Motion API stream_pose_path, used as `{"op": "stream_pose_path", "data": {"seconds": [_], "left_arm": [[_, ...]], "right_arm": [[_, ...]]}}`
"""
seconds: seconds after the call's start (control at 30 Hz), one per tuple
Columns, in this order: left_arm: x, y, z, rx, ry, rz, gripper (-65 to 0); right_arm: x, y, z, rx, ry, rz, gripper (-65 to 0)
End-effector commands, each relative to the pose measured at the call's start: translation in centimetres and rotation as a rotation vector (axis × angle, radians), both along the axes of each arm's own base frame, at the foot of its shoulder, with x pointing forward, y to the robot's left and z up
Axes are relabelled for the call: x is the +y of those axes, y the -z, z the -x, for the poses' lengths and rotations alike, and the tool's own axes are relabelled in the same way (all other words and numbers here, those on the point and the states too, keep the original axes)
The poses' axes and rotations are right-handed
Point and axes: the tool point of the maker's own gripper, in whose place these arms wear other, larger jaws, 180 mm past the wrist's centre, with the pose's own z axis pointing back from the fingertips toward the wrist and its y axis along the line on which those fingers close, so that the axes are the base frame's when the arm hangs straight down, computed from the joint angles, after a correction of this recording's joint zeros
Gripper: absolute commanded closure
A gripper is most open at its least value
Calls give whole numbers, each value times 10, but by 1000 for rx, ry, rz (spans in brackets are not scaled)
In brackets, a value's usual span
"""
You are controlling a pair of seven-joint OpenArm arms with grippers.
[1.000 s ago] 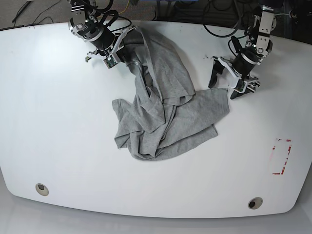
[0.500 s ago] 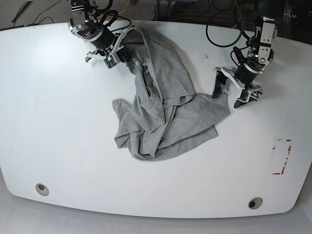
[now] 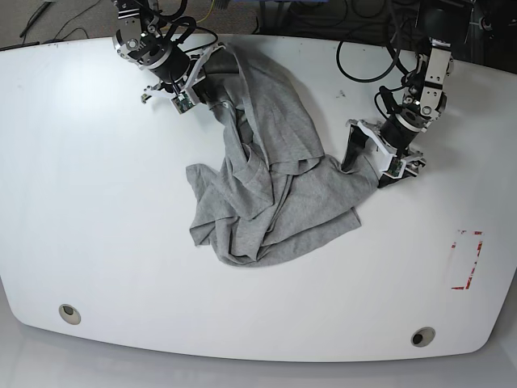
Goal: Layout the t-shirt on the table in an organized manner, then fold the t-shirt properly
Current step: 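Lower the left gripper onto the shirt hem and grasp it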
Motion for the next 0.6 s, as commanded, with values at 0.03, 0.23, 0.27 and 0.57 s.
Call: {"op": "stream_pose_path", "data": {"seconds": [0.03,0.23,0.27,0.57], "left_arm": [[7,16,4,67,13,-78,-414],[10,17,1,69,7,-82,-227],[10,17,0,69,7,-82,-205],[13,10,-9,46,1,-83,-49]], "right_arm": [[-3,-4,-1,-11,-5,13,0],[-3,-4,-1,-11,-5,13,0],[-3,-4,-1,-11,-5,13,0],[-3,-4,-2,-13,-5,13,0]]}}
